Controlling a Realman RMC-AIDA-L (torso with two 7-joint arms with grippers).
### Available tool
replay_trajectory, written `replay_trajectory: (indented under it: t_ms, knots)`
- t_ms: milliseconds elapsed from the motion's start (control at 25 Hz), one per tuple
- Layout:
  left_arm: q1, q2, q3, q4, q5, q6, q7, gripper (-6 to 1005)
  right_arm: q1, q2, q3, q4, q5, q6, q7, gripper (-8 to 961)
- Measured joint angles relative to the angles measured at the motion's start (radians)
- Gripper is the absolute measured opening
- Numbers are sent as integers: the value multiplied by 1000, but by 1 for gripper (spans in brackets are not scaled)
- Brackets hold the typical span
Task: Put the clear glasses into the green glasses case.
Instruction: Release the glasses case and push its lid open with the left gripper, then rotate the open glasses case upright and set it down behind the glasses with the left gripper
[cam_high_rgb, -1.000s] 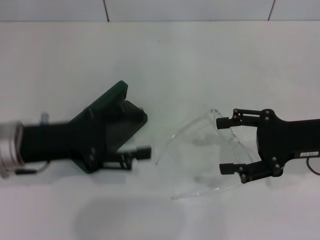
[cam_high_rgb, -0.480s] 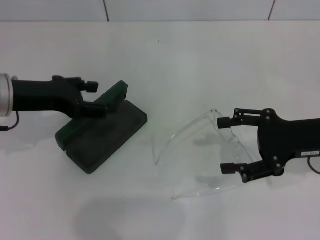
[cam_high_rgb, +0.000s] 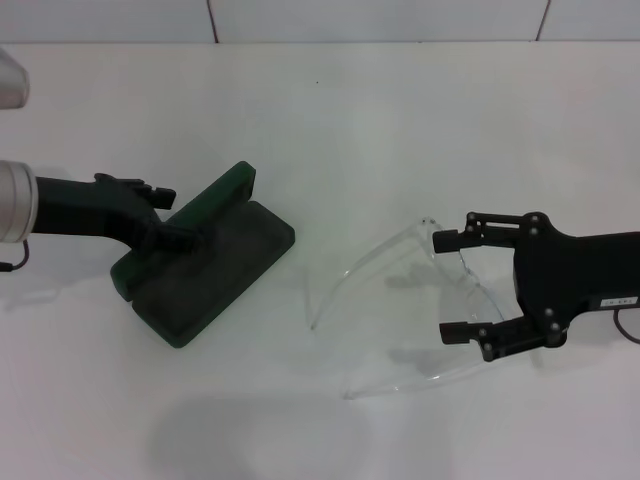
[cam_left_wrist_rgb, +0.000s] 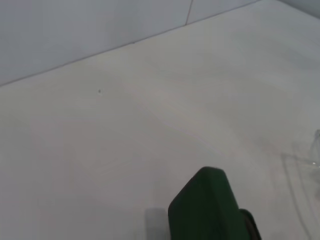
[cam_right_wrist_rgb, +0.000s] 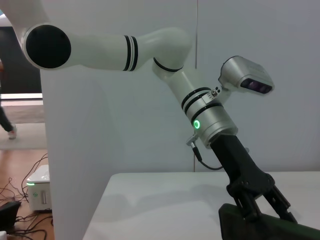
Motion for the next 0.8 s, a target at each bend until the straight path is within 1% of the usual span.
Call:
replay_trajectory:
  t_ms: [280,360,680,800]
  knots:
    - [-6,1,9,2,30,-3,-14,867,0,0,1,-6,0,0,-1,885]
    - [-11,1,5,2,30,-5,-16,698,0,0,2,-6,0,0,-4,885]
    - [-43,4,10,3,51,-8,-13,379,-4,0,1,-6,-1,3,-18,885]
    - [-66,7,11,5,62,-8,2,257,-9,2,4,-6,-1,4,-30,885]
